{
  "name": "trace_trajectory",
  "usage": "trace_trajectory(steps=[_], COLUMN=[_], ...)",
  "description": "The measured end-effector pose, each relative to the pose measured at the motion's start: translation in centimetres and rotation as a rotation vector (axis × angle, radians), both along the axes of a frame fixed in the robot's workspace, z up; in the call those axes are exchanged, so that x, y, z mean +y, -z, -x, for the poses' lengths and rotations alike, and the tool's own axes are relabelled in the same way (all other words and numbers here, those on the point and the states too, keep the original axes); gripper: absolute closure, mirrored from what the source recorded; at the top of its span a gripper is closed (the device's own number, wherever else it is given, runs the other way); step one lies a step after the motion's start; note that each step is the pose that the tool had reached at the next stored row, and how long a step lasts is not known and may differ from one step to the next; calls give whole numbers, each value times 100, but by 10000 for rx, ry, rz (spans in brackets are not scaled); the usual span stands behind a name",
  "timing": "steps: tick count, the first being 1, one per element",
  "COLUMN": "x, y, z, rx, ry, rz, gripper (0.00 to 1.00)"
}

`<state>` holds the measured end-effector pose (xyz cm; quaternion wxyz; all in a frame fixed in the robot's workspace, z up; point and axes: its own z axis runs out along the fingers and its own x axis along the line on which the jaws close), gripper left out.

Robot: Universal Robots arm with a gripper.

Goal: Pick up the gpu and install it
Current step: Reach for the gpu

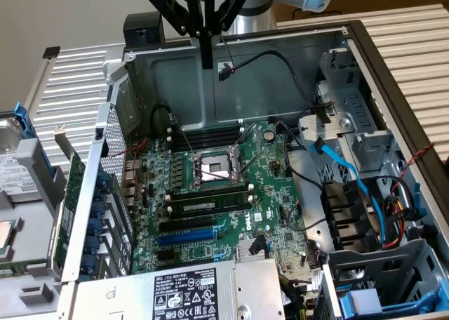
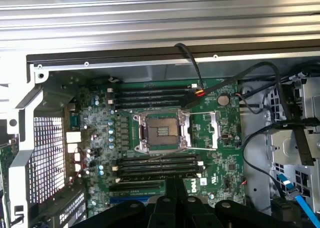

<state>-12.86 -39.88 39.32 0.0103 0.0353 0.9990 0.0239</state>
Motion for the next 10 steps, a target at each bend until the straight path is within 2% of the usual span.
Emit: trace_trajectory(steps=[10], x=[0], y=[2], z=[463], rx=[-3], ry=[-1], rz=[2], gripper=[89])
